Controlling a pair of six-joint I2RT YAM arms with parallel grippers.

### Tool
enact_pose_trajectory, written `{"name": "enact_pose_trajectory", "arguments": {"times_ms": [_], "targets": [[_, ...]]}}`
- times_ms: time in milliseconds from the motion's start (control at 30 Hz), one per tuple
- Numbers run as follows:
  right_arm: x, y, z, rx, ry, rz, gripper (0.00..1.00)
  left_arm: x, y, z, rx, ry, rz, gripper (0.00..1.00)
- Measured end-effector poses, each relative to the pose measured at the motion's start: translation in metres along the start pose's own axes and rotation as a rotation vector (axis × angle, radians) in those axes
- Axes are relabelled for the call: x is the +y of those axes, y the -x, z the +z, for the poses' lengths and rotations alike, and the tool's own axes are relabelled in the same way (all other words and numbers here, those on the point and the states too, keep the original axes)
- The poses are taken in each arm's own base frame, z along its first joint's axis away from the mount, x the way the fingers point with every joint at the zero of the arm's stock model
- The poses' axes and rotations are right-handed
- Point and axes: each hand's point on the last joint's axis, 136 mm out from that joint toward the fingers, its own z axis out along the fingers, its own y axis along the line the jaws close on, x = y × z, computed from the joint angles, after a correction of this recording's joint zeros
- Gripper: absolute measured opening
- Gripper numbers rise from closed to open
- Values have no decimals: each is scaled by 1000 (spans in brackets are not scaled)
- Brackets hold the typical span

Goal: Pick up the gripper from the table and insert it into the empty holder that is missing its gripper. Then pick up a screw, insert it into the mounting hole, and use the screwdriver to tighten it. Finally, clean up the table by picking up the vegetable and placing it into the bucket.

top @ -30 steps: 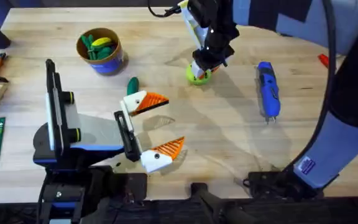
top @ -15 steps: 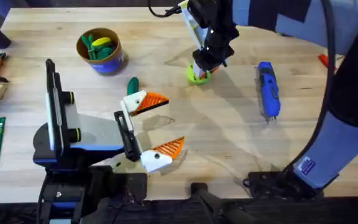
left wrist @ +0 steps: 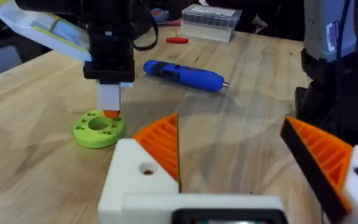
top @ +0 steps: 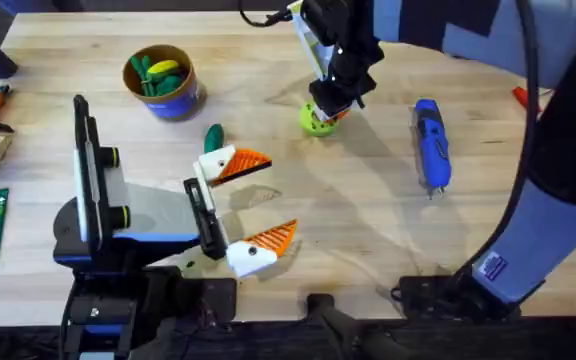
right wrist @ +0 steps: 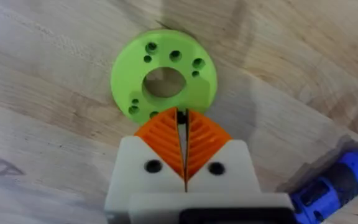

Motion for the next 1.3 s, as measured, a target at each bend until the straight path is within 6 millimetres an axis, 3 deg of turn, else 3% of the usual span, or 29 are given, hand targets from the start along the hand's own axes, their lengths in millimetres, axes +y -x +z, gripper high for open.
{"name": "enact_pose_trajectory", "arguments": {"times_ms": [333, 500, 733, 1100, 1300], "targets": [[0, -2, -1, 9, 0, -1, 7, 0, 0, 0, 0, 0, 0, 985], [-1, -1, -14, 20, 1, -2, 7, 0, 0, 0, 0, 0, 1, 986], [-4, 13, -54, -13, 1, 0, 7, 0, 0, 0, 0, 0, 1, 985], [-8, 31, -147, -131, 2, 3, 7, 0, 0, 0, 0, 0, 1, 985], [6, 36, -175, -196, 11, -29, 7, 0, 0, 0, 0, 0, 1, 986]]}}
